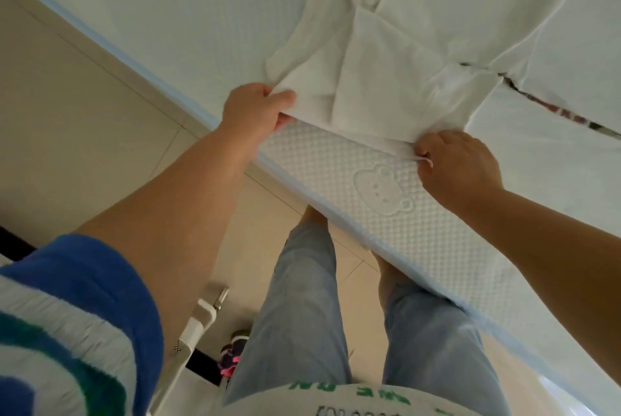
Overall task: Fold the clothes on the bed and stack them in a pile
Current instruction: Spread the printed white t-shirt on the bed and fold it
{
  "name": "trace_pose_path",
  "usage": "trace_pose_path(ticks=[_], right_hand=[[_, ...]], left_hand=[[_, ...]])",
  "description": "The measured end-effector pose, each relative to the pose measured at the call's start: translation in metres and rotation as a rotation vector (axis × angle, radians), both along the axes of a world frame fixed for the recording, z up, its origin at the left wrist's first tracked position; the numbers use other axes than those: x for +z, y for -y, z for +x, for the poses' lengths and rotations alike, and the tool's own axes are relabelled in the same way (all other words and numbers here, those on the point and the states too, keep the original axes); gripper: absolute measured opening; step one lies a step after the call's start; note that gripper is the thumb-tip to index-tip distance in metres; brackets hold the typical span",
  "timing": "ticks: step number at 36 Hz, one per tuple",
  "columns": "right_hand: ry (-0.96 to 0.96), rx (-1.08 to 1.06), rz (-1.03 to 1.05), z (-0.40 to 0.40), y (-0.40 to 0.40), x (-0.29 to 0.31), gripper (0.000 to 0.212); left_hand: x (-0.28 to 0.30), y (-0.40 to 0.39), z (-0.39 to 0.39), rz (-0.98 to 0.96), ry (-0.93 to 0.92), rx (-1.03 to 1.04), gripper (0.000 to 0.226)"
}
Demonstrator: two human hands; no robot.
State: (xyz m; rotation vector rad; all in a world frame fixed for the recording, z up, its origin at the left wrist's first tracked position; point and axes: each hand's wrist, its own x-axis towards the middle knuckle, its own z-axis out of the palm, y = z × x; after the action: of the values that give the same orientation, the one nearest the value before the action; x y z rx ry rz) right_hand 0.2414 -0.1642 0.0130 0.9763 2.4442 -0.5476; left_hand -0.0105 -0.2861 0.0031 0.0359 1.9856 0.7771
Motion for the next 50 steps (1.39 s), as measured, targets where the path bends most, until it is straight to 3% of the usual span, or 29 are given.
trace_pose_path(ticks=[5,10,13,16,18,20,25,30,35,40,43,50], right_hand=[[-0.034,0.038,-0.078,-0.004,-0.002,0.003,0.014],[0.055,0.023,-0.227,-0.014,-0.002,-0.005,0.013],[0.057,-0.077,-0.299,-0.017,-0.007,-0.001,0.009],[-0.198,-0.155,-0.151,-0.016,-0.012,0.015,0.009],[-0.363,-0.139,0.026,-0.015,-0.013,0.02,0.019],[-0.341,-0.122,0.094,-0.014,-0.017,0.016,0.037],[-0.013,-0.082,0.066,-0.005,-0.032,-0.019,0.07],[0.003,-0.032,0.107,0.003,-0.039,-0.044,0.071],[-0.022,-0.084,0.147,0.003,-0.037,-0.033,0.08],[0.029,-0.094,0.145,0.009,-0.046,-0.024,0.08],[0.111,-0.065,0.108,0.017,-0.054,-0.034,0.077],[-0.001,-0.149,0.078,0.023,-0.055,-0.021,0.079]], left_hand=[[0.005,0.009,-0.01,-0.099,-0.272,-0.231,0.019],[-0.003,0.017,0.006,-0.228,-0.346,-0.277,0.018],[0.007,0.008,0.014,-0.268,-0.651,-0.292,0.028],[0.024,-0.008,0.031,0.002,-0.842,-0.397,0.031],[0.029,-0.021,0.05,0.205,-0.835,-0.576,0.036],[0.026,-0.037,0.068,0.298,-0.767,-0.806,0.047],[-0.021,-0.067,0.074,0.064,-0.82,-1.264,0.07],[-0.048,-0.075,0.055,-0.058,-0.909,-1.236,0.092],[-0.039,-0.078,0.056,-0.095,-0.898,-1.182,0.098],[-0.028,-0.076,0.058,-0.053,-0.921,-1.192,0.086],[-0.034,-0.079,0.041,-0.169,-0.906,-1.158,0.09],[-0.021,-0.088,0.036,-0.239,-0.872,-1.097,0.092]])
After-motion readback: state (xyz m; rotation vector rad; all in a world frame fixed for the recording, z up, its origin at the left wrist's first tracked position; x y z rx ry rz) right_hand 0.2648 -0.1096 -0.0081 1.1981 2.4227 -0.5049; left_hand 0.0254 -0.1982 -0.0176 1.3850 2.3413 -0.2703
